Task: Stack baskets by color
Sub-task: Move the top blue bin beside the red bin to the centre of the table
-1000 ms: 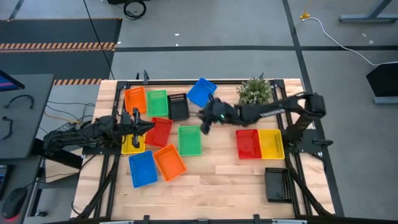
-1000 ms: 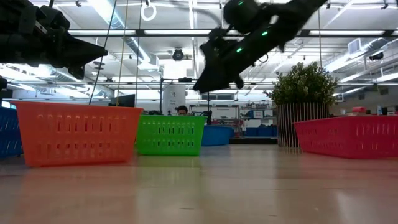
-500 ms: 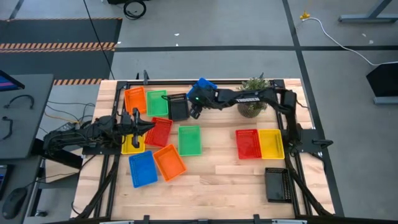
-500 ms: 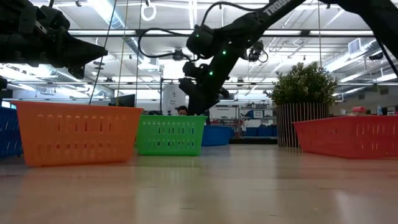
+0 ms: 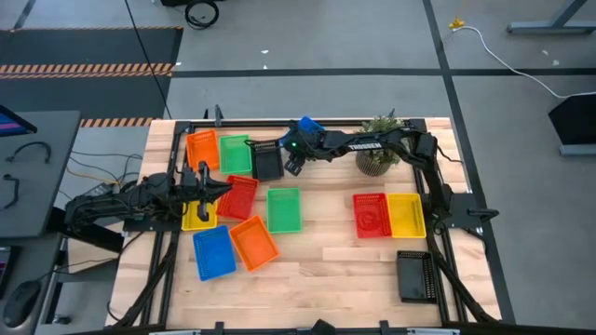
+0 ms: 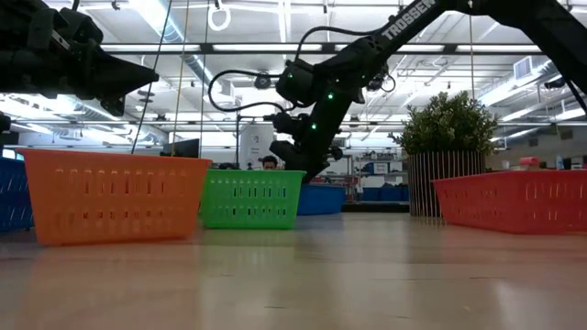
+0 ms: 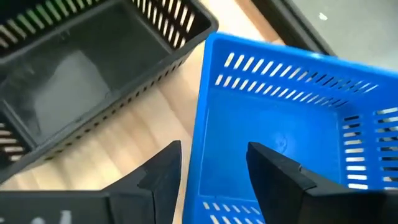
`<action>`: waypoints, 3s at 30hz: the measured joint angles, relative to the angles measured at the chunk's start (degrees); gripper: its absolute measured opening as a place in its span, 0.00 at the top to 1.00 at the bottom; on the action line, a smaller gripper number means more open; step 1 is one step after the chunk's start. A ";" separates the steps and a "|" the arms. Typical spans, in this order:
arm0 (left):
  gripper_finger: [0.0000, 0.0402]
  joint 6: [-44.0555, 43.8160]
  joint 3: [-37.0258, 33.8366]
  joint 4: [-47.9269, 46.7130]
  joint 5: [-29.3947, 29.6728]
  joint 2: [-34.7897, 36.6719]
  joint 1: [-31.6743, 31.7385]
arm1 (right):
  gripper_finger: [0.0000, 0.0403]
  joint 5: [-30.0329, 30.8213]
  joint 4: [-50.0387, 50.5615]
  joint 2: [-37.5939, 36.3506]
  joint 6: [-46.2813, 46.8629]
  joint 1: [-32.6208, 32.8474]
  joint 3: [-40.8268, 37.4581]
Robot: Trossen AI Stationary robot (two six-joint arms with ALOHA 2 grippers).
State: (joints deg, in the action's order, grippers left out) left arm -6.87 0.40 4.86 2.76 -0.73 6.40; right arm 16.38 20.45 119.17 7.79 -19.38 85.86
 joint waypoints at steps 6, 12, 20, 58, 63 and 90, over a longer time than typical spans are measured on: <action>0.92 0.02 0.00 -0.03 0.01 0.00 0.02 | 0.59 -1.20 -0.39 -0.05 -0.24 -0.02 -0.28; 0.90 0.01 0.00 -0.01 0.00 0.00 0.01 | 0.68 -2.73 -0.79 -0.09 -1.44 -0.04 -1.59; 0.92 0.00 -0.02 -0.01 0.00 0.00 0.02 | 0.88 -2.10 -1.07 -0.13 -5.37 0.63 -3.34; 0.93 0.01 -0.01 0.00 -0.02 0.00 0.00 | 0.98 2.77 24.66 -25.55 13.69 48.74 -21.00; 0.92 0.00 0.00 0.01 0.01 0.00 0.00 | 0.98 1.70 15.67 -25.55 13.22 49.83 -26.82; 0.91 0.02 -0.02 0.01 -0.01 0.00 0.00 | 0.82 7.67 11.32 -25.55 17.59 49.53 -31.04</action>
State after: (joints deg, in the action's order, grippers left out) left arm -6.85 0.38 4.86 2.74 -0.73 6.39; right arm 24.05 31.77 93.62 25.39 30.15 54.83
